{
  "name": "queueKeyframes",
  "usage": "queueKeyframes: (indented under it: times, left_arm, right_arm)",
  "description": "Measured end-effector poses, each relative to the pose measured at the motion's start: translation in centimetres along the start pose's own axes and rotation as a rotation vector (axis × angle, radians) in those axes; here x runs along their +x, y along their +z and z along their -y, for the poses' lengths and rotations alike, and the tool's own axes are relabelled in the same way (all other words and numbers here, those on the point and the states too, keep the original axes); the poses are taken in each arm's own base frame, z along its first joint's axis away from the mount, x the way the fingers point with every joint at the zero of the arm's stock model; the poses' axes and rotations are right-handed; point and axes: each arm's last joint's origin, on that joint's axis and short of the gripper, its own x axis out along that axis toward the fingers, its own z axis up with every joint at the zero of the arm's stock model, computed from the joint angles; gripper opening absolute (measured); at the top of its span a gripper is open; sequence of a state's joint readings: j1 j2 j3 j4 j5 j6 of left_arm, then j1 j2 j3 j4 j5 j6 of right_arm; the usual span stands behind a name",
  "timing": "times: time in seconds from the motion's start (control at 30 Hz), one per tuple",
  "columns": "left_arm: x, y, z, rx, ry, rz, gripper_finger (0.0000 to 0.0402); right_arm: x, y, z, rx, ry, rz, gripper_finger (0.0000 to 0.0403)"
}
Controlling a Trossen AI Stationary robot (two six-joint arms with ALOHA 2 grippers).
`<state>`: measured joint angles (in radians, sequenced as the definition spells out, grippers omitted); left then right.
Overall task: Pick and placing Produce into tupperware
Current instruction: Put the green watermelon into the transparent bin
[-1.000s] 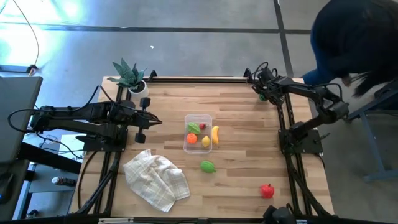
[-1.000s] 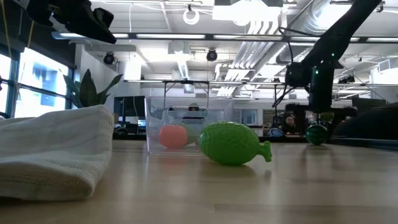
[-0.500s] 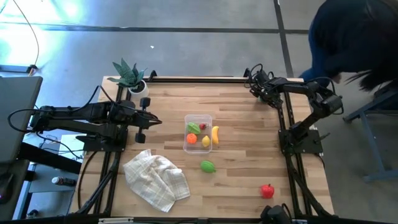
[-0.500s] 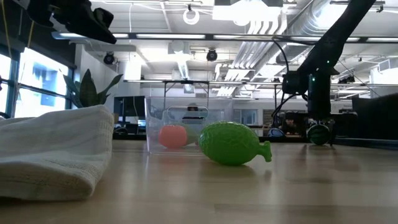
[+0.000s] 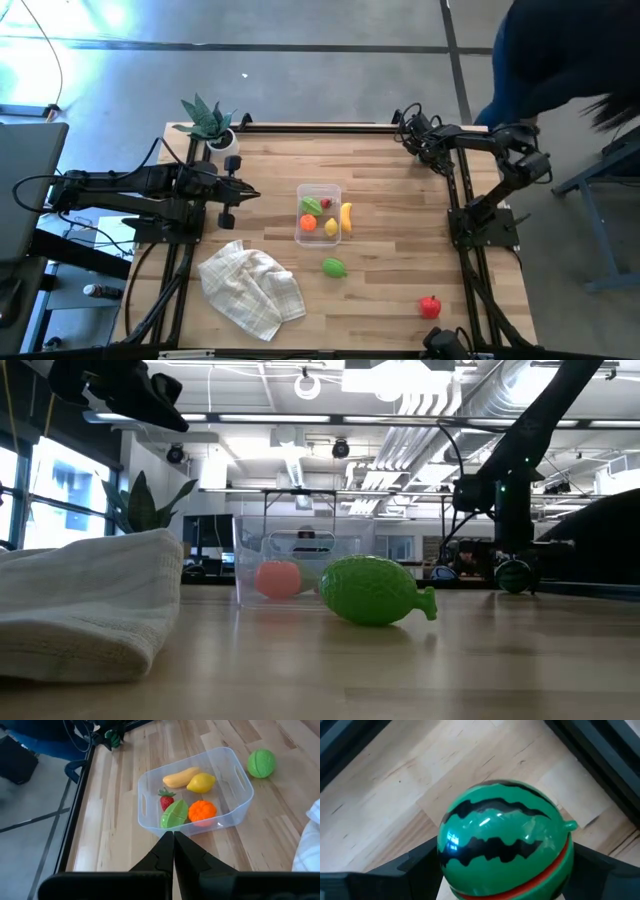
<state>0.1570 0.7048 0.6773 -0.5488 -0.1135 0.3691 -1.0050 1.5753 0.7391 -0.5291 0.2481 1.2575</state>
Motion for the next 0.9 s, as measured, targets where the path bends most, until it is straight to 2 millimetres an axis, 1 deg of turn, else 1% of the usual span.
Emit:
queueKeyframes:
  times: [0.27, 0.43, 0.9]
  left_arm:
    - [0.0, -0.02, -0.03, 0.0, 0.011, -0.004, 0.0003]
    - [0.0, -0.07, -0.01, 0.001, 0.008, -0.01, 0.0003]
    - [0.0, -0.09, 0.0, 0.001, 0.008, -0.012, 0.0003]
  right_arm:
    - [0.12, 0.13, 0.19, 0.003, -0.028, 0.049, 0.0312]
    - [0.21, 0.27, 0.39, 0.042, -0.053, 0.095, 0.0312]
    - [0.14, 0.22, 0.32, 0.041, -0.046, 0.083, 0.0312]
